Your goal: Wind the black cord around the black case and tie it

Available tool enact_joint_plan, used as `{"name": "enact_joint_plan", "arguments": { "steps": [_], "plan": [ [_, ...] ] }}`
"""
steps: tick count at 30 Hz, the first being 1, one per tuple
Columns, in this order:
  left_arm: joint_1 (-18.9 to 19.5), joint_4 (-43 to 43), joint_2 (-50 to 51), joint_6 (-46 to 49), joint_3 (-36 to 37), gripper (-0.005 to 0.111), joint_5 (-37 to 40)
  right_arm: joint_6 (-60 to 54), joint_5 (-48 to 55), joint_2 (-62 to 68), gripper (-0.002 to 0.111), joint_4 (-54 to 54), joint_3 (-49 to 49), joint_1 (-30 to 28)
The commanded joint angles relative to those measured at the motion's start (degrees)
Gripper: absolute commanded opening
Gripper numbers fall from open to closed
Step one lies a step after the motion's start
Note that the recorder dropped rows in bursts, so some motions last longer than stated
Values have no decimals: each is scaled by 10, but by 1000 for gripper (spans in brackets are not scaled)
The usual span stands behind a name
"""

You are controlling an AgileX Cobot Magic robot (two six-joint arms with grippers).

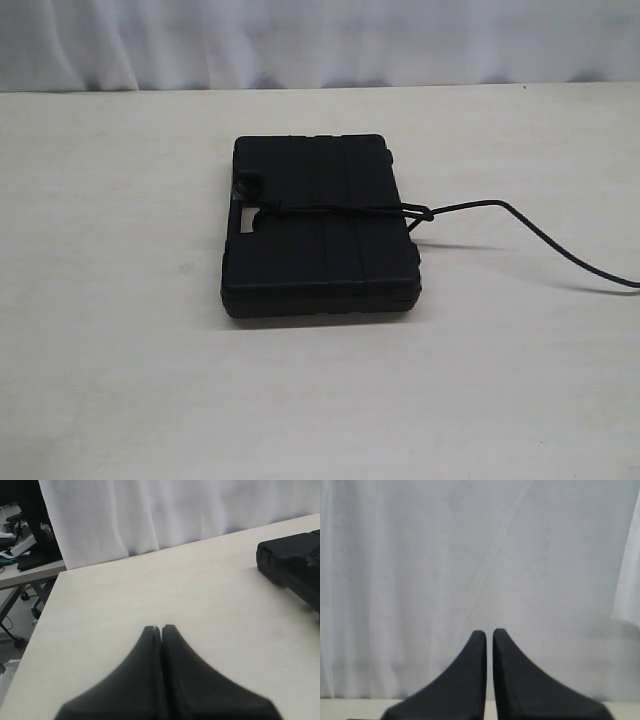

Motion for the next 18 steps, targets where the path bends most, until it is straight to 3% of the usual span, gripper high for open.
{"name": "enact_joint_plan", "arguments": {
  "steps": [1, 18],
  "plan": [
    [0, -1, -2, -2, 1, 0, -3, -2, -6, -2, 4, -2, 39, -3],
    [0, -1, -2, -2, 1, 0, -3, -2, 38, -2, 4, -24, 79, -3]
  ]
}}
